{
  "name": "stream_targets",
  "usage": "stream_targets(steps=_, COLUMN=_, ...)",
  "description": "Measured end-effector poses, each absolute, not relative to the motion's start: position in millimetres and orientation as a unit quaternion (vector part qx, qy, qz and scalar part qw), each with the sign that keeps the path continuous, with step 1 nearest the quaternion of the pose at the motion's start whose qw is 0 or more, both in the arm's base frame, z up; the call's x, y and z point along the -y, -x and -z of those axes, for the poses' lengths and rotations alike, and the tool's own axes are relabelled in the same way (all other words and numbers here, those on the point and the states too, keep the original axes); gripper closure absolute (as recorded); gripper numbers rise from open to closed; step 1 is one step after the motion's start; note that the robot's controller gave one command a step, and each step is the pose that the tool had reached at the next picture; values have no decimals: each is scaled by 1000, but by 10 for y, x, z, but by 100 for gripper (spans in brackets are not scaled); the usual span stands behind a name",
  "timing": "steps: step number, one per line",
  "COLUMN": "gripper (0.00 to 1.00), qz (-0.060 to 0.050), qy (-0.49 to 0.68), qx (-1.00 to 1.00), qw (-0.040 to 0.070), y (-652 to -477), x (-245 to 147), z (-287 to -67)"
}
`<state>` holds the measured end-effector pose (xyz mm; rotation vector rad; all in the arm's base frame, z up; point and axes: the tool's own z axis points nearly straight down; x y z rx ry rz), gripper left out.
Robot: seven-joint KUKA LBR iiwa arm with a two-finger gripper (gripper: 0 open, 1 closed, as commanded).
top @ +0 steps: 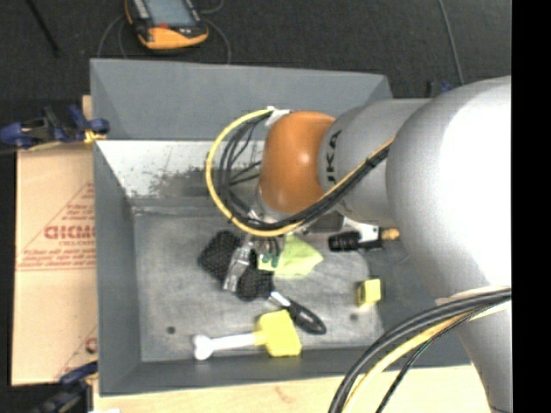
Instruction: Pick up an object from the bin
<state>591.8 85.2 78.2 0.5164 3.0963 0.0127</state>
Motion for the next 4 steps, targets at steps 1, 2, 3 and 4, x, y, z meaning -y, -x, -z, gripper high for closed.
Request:
stream_targets(steps=1, gripper=100, qz=-4, qy=-165, qx=-986, qw=1, y=-5918, x=-852, z=-782)
stream_targets(steps=2, gripper=100, qz=-4, qy=-165, qx=-986, qw=1, y=-5918, x=-852, z=-782)
stream_targets(steps=3, gripper=100, qz=-4, qy=-165, qx=-986, qw=1, y=-5919, x=-853, z=-783)
stream_targets(steps=4, gripper=100, qz=-3, qy=-164, qx=-986, qw=1, y=-5922, x=-858, z=-820)
